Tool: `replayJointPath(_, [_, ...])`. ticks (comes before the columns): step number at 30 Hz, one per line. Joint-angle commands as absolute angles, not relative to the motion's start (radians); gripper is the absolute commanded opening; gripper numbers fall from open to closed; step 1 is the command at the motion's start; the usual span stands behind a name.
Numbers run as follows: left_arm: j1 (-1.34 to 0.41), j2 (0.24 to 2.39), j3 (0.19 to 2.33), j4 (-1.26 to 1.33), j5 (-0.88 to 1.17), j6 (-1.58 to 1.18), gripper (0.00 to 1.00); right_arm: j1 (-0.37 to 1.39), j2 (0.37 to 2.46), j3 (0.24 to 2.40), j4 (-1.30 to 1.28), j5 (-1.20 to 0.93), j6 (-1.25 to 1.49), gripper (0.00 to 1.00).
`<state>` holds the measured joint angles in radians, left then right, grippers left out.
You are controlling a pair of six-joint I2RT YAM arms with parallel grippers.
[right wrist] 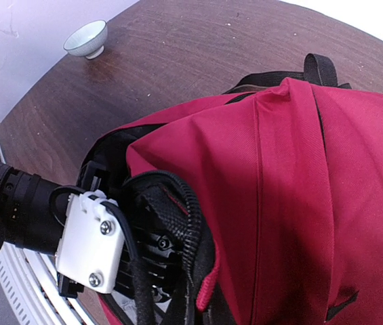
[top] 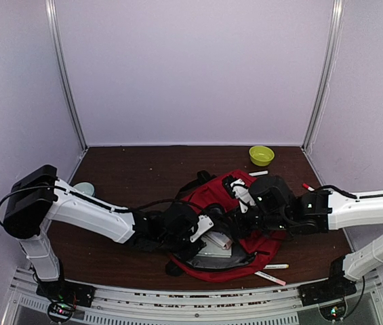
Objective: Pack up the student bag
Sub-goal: Adjust the book in the largest pocket of the bag, then pass from the right arm to the left
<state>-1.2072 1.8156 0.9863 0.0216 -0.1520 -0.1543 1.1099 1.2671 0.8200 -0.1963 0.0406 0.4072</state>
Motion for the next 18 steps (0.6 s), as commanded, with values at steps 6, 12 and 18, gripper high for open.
replayJointPath(6, [-1.204, 1.767, 0.999, 0.1, -0.274, -0.139, 0.31, 1.152, 1.278, 0.83, -0.164, -0.075, 0.405, 0.0])
replayJointPath(12, [-1.256, 1.642, 0.928, 0.017, -0.327, -0.159, 0.35, 1.152, 1.286, 0.849, -0.181, -0.041, 0.405, 0.0])
replayJointPath(18, [-1.297, 1.538, 0.913, -0.073, -0.4, -0.198, 0.4, 1.151, 1.294, 0.851, -0.176, -0.047, 0.407, 0.0])
